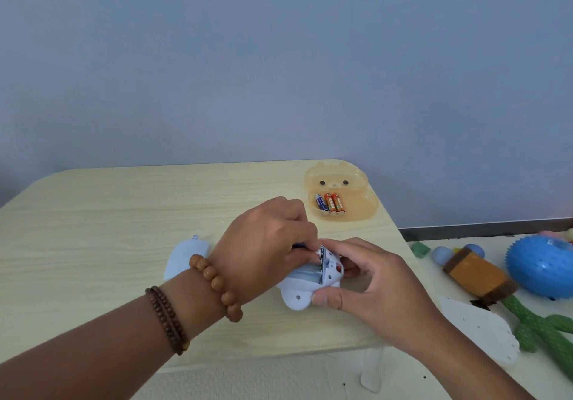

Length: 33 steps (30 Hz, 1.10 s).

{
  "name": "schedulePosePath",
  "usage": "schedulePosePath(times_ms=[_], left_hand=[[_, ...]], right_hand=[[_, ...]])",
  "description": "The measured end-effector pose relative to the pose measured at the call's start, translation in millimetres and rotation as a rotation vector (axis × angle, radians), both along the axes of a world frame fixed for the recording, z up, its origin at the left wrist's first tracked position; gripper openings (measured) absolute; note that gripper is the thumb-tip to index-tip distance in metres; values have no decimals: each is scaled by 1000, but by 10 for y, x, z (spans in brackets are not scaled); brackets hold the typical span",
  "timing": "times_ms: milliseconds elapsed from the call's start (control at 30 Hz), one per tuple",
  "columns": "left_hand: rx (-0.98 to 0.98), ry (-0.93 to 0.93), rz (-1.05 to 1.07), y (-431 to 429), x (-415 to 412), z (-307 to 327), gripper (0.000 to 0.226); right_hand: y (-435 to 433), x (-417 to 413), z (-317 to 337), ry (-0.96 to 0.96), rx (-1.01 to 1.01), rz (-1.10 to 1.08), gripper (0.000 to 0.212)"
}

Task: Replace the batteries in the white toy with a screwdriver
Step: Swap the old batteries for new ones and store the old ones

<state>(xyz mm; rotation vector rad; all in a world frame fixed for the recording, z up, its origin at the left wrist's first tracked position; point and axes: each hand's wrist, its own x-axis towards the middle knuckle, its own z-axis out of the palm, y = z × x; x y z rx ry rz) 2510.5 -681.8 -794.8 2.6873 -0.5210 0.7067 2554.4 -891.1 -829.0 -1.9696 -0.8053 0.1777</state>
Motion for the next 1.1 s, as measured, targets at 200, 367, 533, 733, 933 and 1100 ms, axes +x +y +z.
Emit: schedulePosePath(times_ms=[200, 367, 533, 733, 933, 1100], left_hand=[[129, -89, -52, 71, -71, -12, 20], [221, -24, -78, 108, -93, 23, 32], [212, 79, -81, 134, -63, 31, 39], [-128, 193, -65, 321, -122, 285, 20], [15, 606, 176, 783, -244, 228, 78], [85, 624, 182, 670, -227, 39, 84]], right_hand=[[-9, -7, 5, 3, 6, -10, 66], [-15, 11, -9, 10, -4, -11, 66], [-2, 7, 1, 14, -3, -16, 65], [-22, -30, 10, 18, 10, -31, 67], [-18, -33, 15, 14, 14, -35, 66], [-13, -38, 6, 0, 13, -40, 66]])
